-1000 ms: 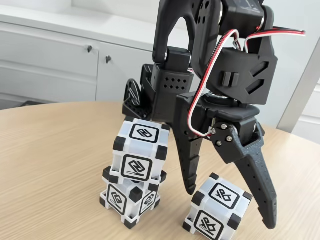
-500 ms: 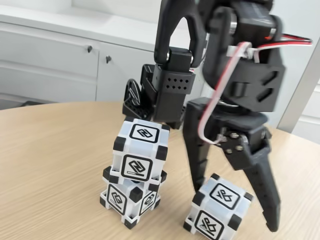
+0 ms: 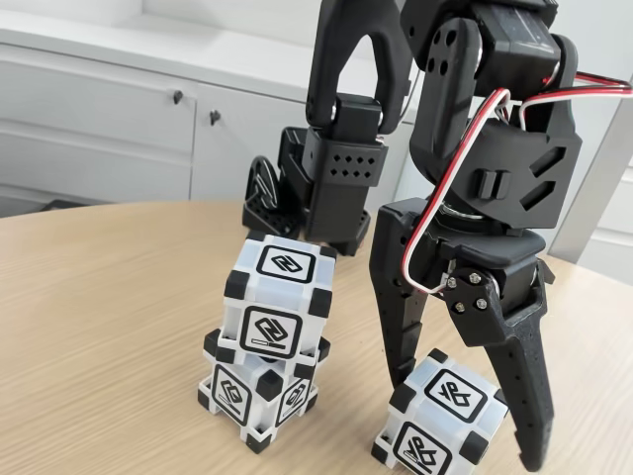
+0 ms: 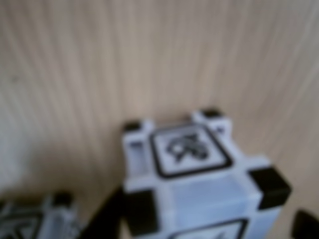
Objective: Stack cubes from left to right.
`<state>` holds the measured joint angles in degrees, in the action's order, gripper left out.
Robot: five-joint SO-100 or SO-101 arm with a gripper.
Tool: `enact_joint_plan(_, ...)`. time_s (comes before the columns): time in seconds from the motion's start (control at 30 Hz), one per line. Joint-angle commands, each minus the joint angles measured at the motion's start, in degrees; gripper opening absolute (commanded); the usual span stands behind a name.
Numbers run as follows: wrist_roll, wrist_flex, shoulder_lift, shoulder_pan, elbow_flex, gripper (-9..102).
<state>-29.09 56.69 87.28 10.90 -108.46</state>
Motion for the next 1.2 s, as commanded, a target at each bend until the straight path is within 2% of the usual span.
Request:
enact_joint_plan(0.0,-1.3,0.3,0.3,0.4,2.5,32)
enact_joint_plan(0.73,-1.4,0.3,1.4,0.5,1.8,12)
enact_joint_plan(1.17,-0.9,0.3,6.6,0.6,1.6,10)
